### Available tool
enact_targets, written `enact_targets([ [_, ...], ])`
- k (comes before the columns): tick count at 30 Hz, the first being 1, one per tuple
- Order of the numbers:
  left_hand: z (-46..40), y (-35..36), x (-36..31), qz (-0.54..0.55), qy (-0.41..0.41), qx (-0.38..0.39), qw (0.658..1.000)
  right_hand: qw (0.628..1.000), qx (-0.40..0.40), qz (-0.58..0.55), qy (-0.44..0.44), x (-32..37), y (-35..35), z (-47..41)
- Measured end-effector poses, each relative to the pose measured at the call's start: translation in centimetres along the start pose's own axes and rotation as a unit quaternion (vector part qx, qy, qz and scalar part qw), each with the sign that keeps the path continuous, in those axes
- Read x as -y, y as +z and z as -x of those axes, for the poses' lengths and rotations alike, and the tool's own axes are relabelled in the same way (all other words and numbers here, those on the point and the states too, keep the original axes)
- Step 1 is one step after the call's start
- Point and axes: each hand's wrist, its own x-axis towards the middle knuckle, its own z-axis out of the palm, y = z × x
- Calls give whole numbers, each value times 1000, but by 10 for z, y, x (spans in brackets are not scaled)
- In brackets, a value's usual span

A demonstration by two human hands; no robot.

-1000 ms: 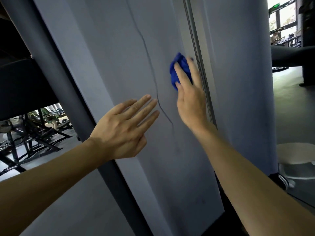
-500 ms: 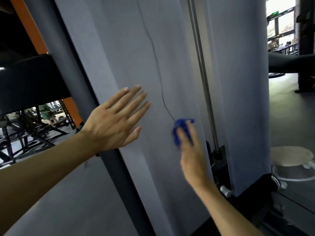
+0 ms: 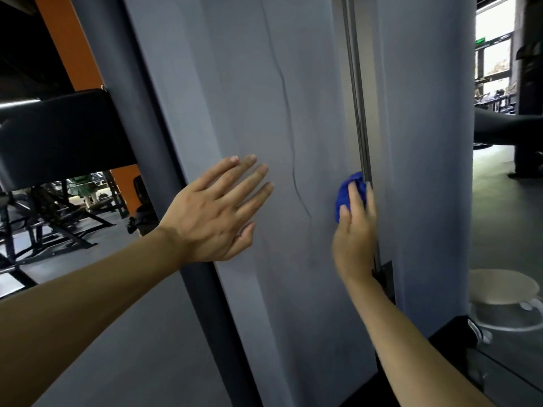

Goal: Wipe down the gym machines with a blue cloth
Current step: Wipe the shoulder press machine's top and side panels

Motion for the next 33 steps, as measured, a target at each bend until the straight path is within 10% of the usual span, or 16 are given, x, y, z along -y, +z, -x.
enact_targets([
  [6, 0, 1, 1, 18, 6, -9, 1000, 936, 169, 10, -308, 26, 18, 48],
  [13, 1, 5, 0, 32, 2, -32, 999, 1000, 2, 23, 10, 18, 5, -33],
  [19, 2, 3, -2, 39, -34, -53, 997, 927, 159, 16, -340, 52, 20, 41],
  [26, 54, -2, -7, 39, -147, 13, 988, 991, 81, -50, -98, 122, 13, -33],
  [33, 105, -5, -4, 95, -120, 32, 988, 922, 125, 19, -367, 134, 27, 31],
])
